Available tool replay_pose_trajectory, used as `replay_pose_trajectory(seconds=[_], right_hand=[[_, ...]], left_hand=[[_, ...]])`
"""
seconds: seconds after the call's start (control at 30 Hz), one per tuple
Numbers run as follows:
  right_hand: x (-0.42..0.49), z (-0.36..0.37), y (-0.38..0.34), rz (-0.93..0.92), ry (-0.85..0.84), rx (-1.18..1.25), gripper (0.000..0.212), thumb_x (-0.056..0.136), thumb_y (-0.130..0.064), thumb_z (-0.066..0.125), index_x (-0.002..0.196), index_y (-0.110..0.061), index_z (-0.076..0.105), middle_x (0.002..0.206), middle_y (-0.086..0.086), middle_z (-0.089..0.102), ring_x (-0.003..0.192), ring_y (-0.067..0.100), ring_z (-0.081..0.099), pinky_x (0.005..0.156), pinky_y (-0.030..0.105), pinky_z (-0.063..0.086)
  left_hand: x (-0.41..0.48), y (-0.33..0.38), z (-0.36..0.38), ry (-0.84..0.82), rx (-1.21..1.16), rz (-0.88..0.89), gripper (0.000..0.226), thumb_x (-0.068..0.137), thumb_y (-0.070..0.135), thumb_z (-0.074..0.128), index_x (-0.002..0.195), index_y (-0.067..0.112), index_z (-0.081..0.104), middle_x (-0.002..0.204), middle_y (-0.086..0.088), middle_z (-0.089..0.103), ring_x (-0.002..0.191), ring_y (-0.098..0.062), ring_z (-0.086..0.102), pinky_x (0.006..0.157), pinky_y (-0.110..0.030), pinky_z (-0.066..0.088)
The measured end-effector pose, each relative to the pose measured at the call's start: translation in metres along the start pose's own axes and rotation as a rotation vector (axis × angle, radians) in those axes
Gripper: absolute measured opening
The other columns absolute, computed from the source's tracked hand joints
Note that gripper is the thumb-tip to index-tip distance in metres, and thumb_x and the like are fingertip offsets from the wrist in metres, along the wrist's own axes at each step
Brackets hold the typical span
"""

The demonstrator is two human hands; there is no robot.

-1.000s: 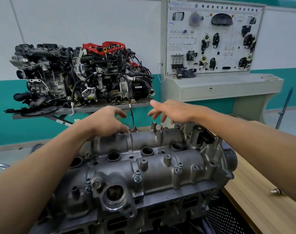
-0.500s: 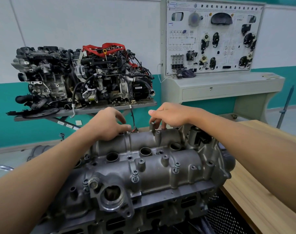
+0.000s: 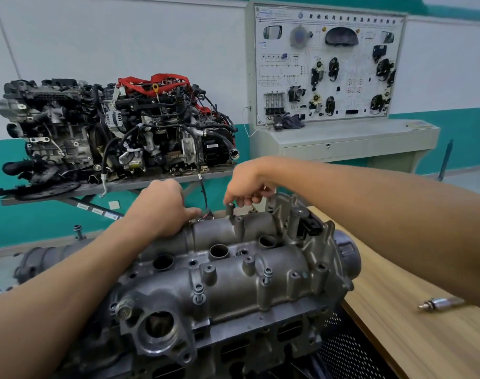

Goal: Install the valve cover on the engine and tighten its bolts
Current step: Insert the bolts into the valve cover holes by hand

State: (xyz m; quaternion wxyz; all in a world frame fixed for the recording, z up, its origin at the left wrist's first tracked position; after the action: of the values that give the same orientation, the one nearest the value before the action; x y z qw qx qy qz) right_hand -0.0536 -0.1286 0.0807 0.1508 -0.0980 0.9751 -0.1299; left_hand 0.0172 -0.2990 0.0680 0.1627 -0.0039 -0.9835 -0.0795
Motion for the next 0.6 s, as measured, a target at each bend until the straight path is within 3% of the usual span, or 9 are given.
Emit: replay_pose_trajectory(seconds=[0.13, 0.2, 0.3, 0.4, 0.47, 0.6], right_hand=[[0.003, 0.003, -0.018, 0.179, -0.139, -0.153, 0.030, 0.092, -0.038, 0.054, 0.072, -0.015, 0.053, 0.051, -0.004, 0.046, 0.037, 0.010, 0.035, 0.041, 0.015, 0.018], [0.004, 0.008, -0.023, 0.213, -0.176, -0.220, 0.029, 0.093, -0.029, 0.048, 0.068, -0.015, 0.045, 0.048, -0.003, 0.039, 0.034, 0.011, 0.028, 0.038, 0.013, 0.019], [0.003, 0.013, -0.025, 0.221, -0.203, -0.269, 0.032, 0.096, -0.020, 0.035, 0.065, -0.014, 0.040, 0.044, -0.002, 0.031, 0.031, 0.012, 0.020, 0.035, 0.011, 0.019], [0.003, 0.012, -0.020, 0.215, -0.186, -0.247, 0.037, 0.099, -0.019, 0.026, 0.067, -0.012, 0.043, 0.043, -0.001, 0.030, 0.029, 0.012, 0.018, 0.033, 0.009, 0.018], [0.003, 0.009, -0.018, 0.225, -0.162, -0.211, 0.043, 0.102, -0.027, 0.026, 0.075, -0.006, 0.051, 0.046, 0.001, 0.035, 0.031, 0.012, 0.020, 0.034, 0.011, 0.019], [0.002, 0.005, -0.017, 0.256, -0.131, -0.220, 0.048, 0.098, -0.050, 0.046, 0.078, -0.007, 0.055, 0.051, 0.001, 0.043, 0.036, 0.012, 0.031, 0.039, 0.014, 0.021]], left_hand=[[-0.003, 0.001, -0.003, -0.123, -0.152, 0.075, 0.009, 0.087, 0.015, 0.076, 0.094, 0.016, 0.082, 0.094, -0.008, 0.079, 0.086, -0.023, 0.070, 0.078, -0.027, 0.052], [-0.003, -0.002, -0.006, -0.242, -0.261, 0.085, 0.035, 0.087, 0.002, 0.068, 0.113, 0.023, 0.077, 0.102, -0.005, 0.079, 0.092, -0.022, 0.072, 0.080, -0.028, 0.055], [-0.002, -0.008, -0.007, -0.224, -0.304, 0.056, 0.040, 0.086, 0.023, 0.077, 0.126, 0.026, 0.069, 0.105, -0.004, 0.076, 0.086, -0.020, 0.069, 0.074, -0.029, 0.053], [0.001, -0.016, -0.007, -0.065, -0.196, -0.003, 0.046, 0.082, 0.056, 0.076, 0.085, 0.010, 0.078, 0.083, -0.008, 0.076, 0.075, -0.020, 0.067, 0.065, -0.031, 0.052], [0.003, -0.019, -0.007, -0.022, -0.193, -0.011, 0.047, 0.081, 0.055, 0.077, 0.065, 0.011, 0.074, 0.063, -0.005, 0.069, 0.062, -0.018, 0.063, 0.052, -0.028, 0.044], [0.004, -0.015, -0.003, -0.089, -0.135, 0.033, 0.037, 0.084, 0.041, 0.081, 0.058, 0.017, 0.068, 0.055, 0.001, 0.062, 0.056, -0.012, 0.056, 0.049, -0.024, 0.035]])
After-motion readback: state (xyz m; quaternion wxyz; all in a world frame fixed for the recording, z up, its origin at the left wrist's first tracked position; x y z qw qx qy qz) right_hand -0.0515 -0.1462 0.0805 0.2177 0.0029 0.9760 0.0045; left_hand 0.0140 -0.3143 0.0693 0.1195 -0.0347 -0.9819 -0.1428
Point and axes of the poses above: each hand's wrist, its own x-axis towards the middle knuckle, its own z-axis out of the palm, y = z × x, the point moved 4 cm from there along x, towards the middle knuckle
